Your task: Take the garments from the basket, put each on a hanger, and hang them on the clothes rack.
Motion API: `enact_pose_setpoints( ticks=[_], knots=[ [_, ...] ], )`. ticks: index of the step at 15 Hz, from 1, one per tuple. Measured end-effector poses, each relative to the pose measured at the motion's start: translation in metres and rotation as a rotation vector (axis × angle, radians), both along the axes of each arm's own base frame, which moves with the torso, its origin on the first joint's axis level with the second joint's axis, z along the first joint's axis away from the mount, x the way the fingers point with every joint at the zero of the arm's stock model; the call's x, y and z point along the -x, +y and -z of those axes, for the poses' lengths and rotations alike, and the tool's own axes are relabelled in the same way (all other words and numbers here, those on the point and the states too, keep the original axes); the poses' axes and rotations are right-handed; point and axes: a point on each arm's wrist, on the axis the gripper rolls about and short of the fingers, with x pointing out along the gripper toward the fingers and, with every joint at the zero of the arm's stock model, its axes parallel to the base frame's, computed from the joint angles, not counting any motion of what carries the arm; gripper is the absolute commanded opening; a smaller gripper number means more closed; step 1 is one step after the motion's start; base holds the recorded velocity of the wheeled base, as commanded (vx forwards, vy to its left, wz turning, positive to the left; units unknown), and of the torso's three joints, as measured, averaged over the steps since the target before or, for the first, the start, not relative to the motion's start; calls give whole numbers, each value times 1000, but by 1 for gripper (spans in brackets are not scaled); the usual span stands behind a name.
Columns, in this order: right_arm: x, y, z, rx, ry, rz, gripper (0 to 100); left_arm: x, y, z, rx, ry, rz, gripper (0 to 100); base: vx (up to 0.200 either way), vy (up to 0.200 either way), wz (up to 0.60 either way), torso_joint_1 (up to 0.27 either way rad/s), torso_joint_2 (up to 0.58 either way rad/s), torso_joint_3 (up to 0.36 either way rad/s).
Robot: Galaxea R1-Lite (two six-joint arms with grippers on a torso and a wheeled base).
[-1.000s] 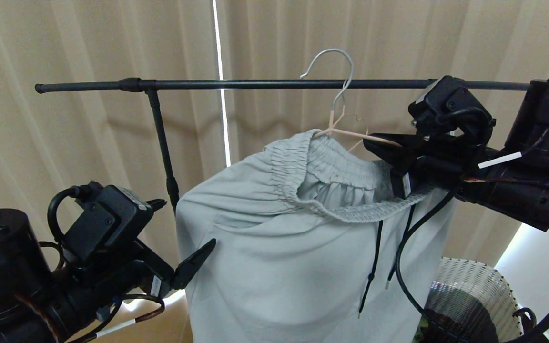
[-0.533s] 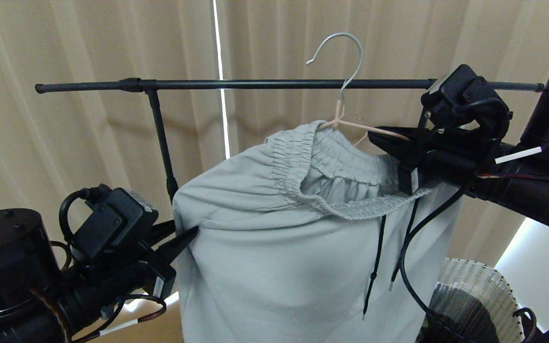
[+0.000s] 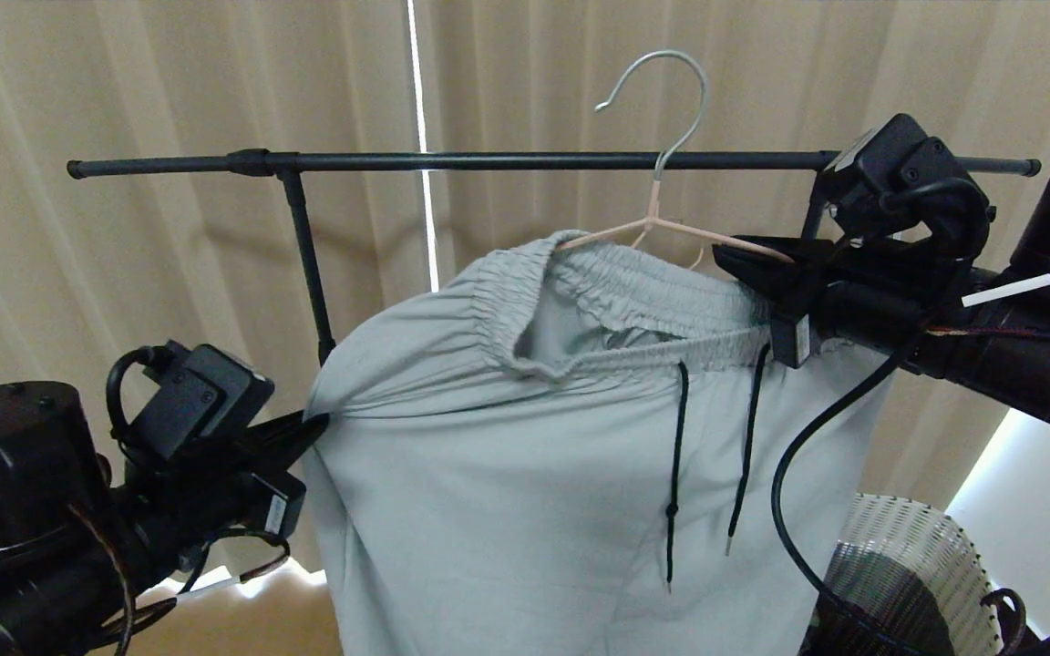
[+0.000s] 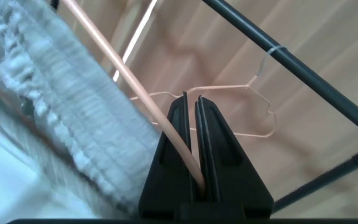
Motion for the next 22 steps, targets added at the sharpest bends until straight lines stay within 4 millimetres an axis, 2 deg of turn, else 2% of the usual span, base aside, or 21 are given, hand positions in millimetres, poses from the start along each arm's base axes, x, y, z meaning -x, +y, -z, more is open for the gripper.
enact_pose_setpoints(
  ticks=[2,4,5,12,16,19,22],
  knots=[
    [-1,-2,0,0,0,7,0,-3,14,-1,-14,-10,-61,0,0,0,0,0,0,0],
    [-1,-2,1,3,4,9,0,-3,17,-1,-34,-17,-74,0,0,0,0,0,0,0],
    [-1,-2,1,3,6,10,0,-3,18,-2,-38,-19,-77,100,0,0,0,0,0,0],
    [0,-4,4,25,36,49,0,7,19,-10,-19,-55,-52,100,0,0,0,0,0,0],
    [3,-12,12,98,134,219,0,34,28,-16,18,-107,-57,100,0,0,0,0,0,0],
    [4,-21,12,122,149,350,0,60,42,-7,44,-107,-103,100,0,0,0,0,0,0],
    [2,-29,12,117,153,386,0,77,52,0,126,-100,-159,100,0,0,0,0,0,0]
  ],
)
